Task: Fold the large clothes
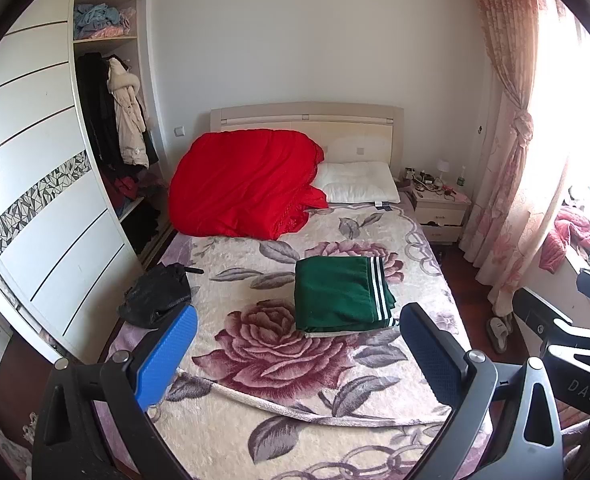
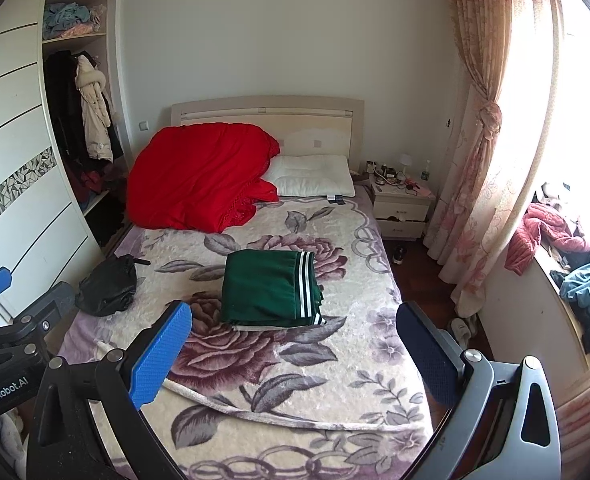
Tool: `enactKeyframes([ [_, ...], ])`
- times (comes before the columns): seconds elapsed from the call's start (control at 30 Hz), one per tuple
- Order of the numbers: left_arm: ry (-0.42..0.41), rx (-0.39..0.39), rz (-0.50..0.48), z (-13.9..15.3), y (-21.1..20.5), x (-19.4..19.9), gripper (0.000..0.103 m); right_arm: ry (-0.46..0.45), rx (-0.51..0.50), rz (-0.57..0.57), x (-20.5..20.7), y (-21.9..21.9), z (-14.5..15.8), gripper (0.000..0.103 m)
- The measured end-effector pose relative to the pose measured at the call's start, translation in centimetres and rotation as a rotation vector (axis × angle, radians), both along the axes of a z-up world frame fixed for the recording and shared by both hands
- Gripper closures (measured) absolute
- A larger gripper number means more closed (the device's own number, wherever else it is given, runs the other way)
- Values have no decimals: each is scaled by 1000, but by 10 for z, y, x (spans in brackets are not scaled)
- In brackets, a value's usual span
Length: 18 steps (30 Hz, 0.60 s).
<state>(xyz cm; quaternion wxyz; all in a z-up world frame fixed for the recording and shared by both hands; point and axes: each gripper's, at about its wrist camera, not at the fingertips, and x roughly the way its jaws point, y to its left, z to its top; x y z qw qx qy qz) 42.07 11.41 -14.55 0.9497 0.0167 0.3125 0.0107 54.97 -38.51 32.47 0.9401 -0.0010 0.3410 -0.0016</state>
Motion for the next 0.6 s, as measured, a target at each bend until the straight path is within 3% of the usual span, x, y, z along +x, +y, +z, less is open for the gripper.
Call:
enactKeyframes([
  [0.6,-28,-9,2,4,-1,-2,0,-7,1,-21,-18,1,-5,0],
])
